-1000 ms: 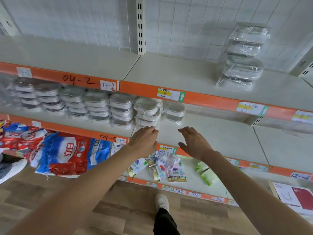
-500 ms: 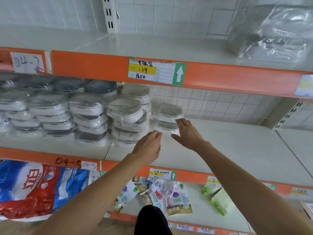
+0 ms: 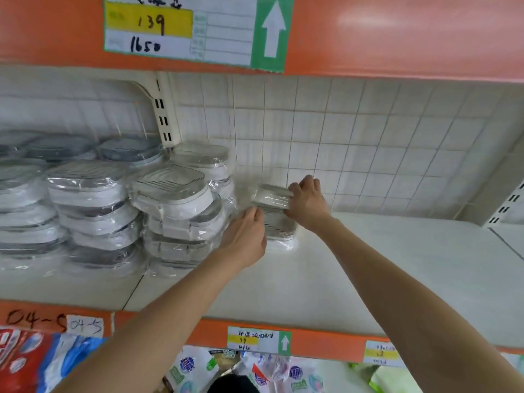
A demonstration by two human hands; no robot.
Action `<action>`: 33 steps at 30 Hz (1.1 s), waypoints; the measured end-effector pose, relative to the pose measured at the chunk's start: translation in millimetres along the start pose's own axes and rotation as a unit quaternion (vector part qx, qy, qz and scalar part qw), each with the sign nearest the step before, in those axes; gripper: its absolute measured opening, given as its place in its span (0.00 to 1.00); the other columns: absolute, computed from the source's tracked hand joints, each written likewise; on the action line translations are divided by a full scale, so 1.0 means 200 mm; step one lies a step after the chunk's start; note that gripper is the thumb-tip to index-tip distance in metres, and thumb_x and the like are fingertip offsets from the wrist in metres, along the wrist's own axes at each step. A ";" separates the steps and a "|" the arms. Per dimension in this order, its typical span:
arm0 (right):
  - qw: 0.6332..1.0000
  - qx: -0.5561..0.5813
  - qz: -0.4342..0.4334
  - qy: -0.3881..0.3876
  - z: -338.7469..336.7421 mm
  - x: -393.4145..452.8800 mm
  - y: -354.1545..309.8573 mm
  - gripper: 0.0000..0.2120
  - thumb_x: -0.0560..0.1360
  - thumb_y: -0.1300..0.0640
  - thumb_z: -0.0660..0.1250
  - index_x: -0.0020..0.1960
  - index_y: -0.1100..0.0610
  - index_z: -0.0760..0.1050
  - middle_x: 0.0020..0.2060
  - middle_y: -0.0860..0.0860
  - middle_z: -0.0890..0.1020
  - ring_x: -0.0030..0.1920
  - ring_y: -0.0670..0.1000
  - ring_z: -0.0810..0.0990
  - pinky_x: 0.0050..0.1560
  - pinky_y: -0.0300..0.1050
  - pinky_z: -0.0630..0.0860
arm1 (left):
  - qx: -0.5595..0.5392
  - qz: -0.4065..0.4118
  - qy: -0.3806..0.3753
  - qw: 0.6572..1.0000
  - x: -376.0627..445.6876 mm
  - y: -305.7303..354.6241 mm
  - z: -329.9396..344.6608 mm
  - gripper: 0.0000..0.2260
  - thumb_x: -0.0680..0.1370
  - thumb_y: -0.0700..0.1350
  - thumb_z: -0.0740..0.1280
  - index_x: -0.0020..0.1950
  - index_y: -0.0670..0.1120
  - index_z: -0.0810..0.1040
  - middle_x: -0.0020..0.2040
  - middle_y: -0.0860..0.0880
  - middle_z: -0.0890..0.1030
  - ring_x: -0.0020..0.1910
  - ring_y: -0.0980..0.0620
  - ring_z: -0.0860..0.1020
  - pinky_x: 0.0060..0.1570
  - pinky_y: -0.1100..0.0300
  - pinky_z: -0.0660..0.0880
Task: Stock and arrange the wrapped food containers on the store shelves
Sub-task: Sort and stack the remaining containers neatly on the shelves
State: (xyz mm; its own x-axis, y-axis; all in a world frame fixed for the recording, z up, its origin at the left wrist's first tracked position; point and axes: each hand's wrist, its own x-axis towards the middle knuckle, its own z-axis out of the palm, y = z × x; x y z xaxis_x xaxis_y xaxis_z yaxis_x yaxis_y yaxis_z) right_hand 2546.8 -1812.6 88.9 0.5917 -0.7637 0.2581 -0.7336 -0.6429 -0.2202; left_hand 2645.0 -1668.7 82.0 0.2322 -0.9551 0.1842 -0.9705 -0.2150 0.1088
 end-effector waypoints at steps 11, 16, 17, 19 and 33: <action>0.990 -0.112 0.032 -0.077 -0.13 -0.65 0.45 0.35 0.72 0.51 0.68 0.69 0.64 0.55 0.72 0.59 0.57 0.74 0.58 0.55 0.72 0.48 0.53 | 0.050 0.055 -0.181 0.981 0.09 0.10 0.05 0.43 0.75 0.57 0.66 0.76 0.37 0.45 0.78 0.42 0.43 0.76 0.43 0.38 0.71 0.37 0.45; 0.985 -0.127 0.043 -0.109 -0.18 -0.80 0.37 0.39 0.67 0.36 0.67 0.66 0.62 0.61 0.70 0.59 0.61 0.69 0.59 0.61 0.66 0.53 0.61 | 0.042 0.094 -0.179 0.979 -0.08 0.13 0.00 0.34 0.70 0.52 0.71 0.66 0.40 0.57 0.66 0.42 0.60 0.67 0.42 0.60 0.60 0.47 0.69; 0.984 -0.129 0.057 -0.113 -0.20 -0.81 0.35 0.38 0.67 0.35 0.66 0.64 0.61 0.62 0.68 0.58 0.64 0.66 0.58 0.63 0.62 0.53 0.62 | 0.023 0.088 -0.186 0.978 -0.12 0.13 -0.01 0.33 0.68 0.53 0.72 0.63 0.40 0.58 0.64 0.43 0.61 0.64 0.43 0.62 0.56 0.48 0.71; 0.980 -0.118 0.086 -0.133 -0.22 -0.85 0.30 0.35 0.66 0.34 0.65 0.60 0.59 0.64 0.62 0.55 0.69 0.61 0.56 0.65 0.56 0.51 0.63 | -0.006 0.065 -0.204 0.977 -0.19 0.13 -0.05 0.35 0.66 0.56 0.74 0.63 0.42 0.59 0.62 0.44 0.62 0.61 0.45 0.62 0.54 0.47 0.73; 0.985 -0.067 0.060 -0.144 -0.75 -1.21 0.01 0.40 0.61 0.43 0.74 0.66 0.60 0.65 0.61 0.55 0.68 0.61 0.58 0.67 0.57 0.52 0.66 | 0.039 0.101 -0.197 0.974 -0.66 0.27 -0.56 0.40 0.65 0.59 0.73 0.69 0.45 0.59 0.65 0.47 0.64 0.63 0.46 0.64 0.54 0.51 0.64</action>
State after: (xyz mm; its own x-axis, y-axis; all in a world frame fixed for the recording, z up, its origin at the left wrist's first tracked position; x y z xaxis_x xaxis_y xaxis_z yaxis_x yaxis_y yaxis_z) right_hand 2352.2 -1619.0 167.2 0.5537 -0.8315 -0.0446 -0.8306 -0.5476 -0.1014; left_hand 2569.8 -1532.1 173.1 0.0090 -0.9804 -0.1968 -0.9994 -0.0156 0.0319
